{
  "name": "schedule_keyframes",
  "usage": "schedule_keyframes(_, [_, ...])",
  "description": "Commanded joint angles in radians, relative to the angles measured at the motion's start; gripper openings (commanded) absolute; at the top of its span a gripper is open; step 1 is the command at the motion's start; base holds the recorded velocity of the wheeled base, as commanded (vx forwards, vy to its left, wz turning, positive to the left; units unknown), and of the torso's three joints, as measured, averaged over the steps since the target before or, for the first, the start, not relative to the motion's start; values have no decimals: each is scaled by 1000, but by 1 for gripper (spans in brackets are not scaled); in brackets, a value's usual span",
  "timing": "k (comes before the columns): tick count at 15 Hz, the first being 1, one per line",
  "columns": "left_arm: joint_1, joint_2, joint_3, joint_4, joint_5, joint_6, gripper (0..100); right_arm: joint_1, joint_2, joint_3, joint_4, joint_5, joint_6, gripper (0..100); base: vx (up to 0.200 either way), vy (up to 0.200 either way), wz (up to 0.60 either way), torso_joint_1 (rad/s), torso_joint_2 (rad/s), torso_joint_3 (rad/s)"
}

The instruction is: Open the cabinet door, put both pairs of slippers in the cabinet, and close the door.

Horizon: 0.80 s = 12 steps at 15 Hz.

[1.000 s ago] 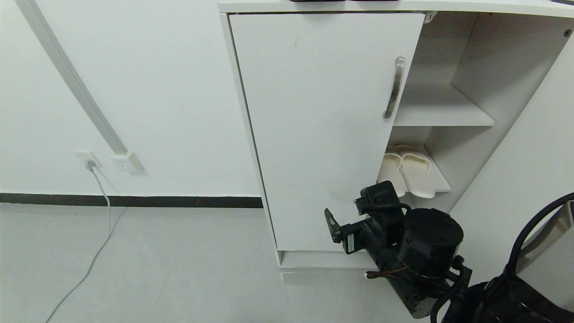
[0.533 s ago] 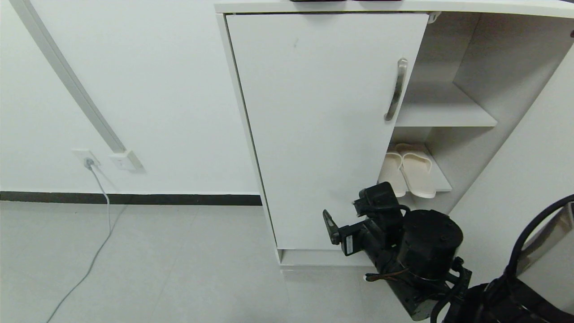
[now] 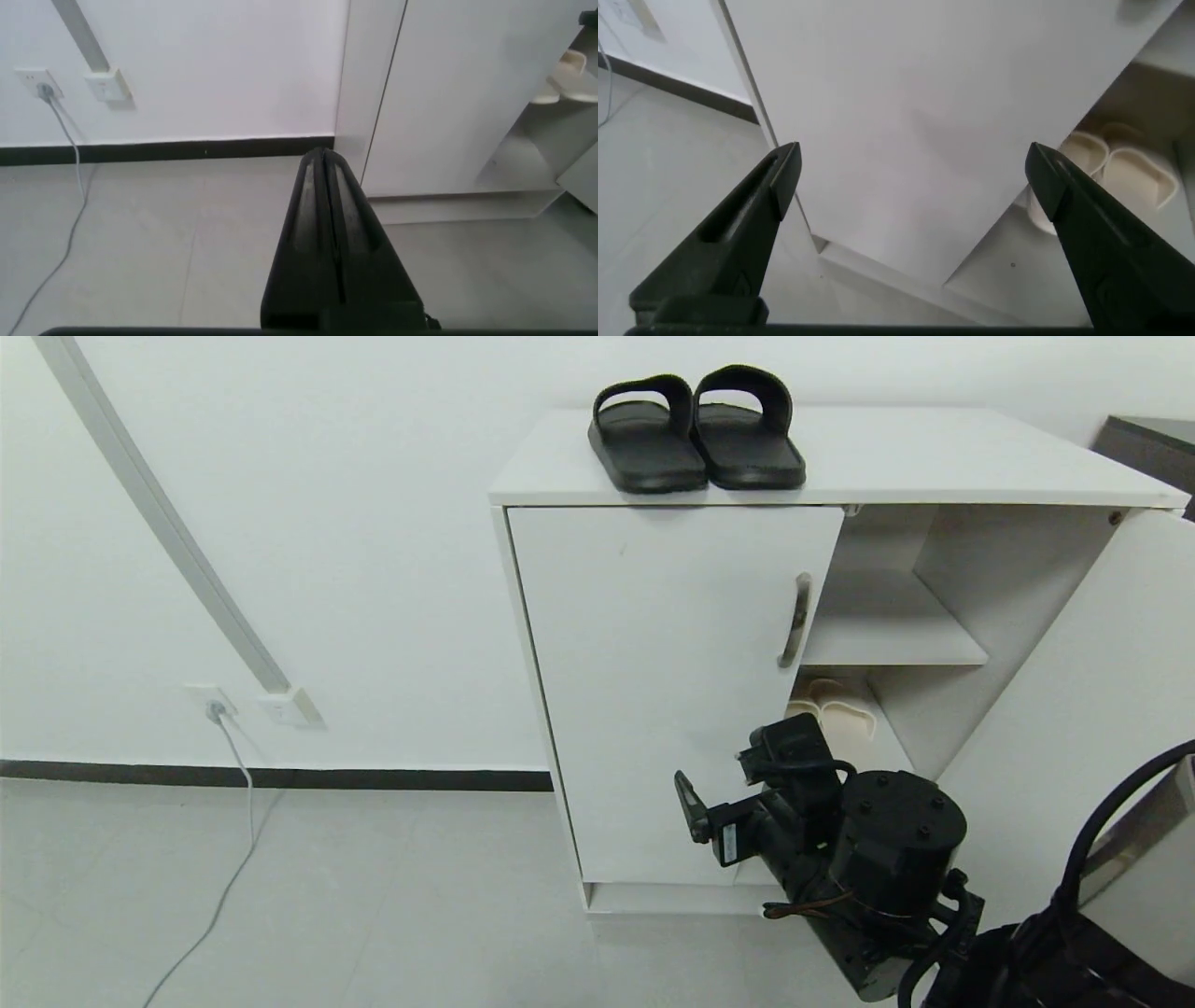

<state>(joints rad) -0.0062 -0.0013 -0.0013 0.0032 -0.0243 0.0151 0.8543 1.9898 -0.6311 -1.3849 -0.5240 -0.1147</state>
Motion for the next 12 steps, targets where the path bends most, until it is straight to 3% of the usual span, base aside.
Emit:
schedule_keyframes(1, [2, 1, 0, 0, 0, 0, 0, 0, 0, 1, 0, -1, 0, 100, 0, 0, 0, 134, -466, -334])
schedule_keyframes(12, [2, 1, 0, 0, 0, -1, 0, 0, 0, 4, 0, -1, 0, 100, 0, 0, 0, 173, -490, -314])
